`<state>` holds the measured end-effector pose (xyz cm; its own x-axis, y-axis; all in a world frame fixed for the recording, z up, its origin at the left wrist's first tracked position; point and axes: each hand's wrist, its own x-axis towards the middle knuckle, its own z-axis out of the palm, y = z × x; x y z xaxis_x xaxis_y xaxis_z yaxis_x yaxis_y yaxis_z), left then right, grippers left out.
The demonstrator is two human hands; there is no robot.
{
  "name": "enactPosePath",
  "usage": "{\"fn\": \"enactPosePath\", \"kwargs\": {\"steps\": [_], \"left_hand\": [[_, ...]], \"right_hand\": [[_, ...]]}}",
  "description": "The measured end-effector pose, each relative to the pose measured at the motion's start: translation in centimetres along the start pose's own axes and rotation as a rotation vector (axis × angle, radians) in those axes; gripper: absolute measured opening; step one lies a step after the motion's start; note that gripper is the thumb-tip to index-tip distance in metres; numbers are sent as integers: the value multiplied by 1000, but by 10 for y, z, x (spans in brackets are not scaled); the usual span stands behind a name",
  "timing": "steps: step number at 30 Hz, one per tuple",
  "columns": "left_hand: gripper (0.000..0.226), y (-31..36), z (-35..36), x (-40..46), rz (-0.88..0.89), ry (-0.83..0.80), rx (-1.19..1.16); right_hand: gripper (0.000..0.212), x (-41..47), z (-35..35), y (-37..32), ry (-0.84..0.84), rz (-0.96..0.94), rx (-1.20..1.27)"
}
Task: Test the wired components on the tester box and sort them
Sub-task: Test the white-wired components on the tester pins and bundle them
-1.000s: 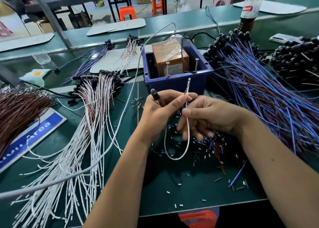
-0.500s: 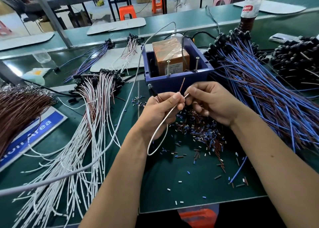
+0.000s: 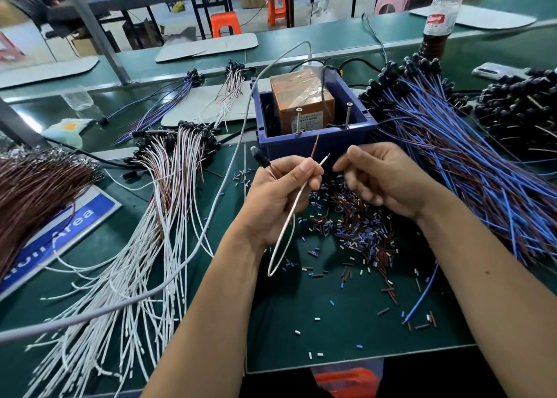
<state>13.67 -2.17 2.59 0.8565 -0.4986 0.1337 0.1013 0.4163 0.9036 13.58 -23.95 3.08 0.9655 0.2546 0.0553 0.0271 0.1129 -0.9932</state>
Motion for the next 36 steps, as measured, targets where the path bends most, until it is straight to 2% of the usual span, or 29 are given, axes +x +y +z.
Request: {"fn": "enactPosePath", "kwargs": {"steps": [3,6,11,16,19,22,24,26,30,32,36], "left_hand": [[24,-5,5,1,-18,1,26],[22,-9,9,2,14,46,98],[19,-13,15,5,202,83,144],[14,-15,15,5,239,89,174],[10,-15,17,6,435,213,393],[8,-18,17,7,691,438,689],[8,-19,18,5,769,576,736],[7,-17,19,4,802,674,738],[6,-11,16,5,819,796,776],[4,-10,15,7,833,821,797],[8,-11,15,13,820,900,886]], "right_hand": [[28,0,5,2,-123,-13,52],[21,0,9,4,-112,-58,110],[17,4,16,7,-99,-60,167],[11,5,20,8,-80,-106,164],[8,5,20,6,-44,-189,190],[10,5,18,3,-35,-255,240],[11,6,20,2,68,-291,232],[13,7,22,2,281,-361,129],[18,7,21,4,765,-545,-380],[17,6,24,4,855,-604,-549],[18,5,32,4,880,-694,-750]]}}
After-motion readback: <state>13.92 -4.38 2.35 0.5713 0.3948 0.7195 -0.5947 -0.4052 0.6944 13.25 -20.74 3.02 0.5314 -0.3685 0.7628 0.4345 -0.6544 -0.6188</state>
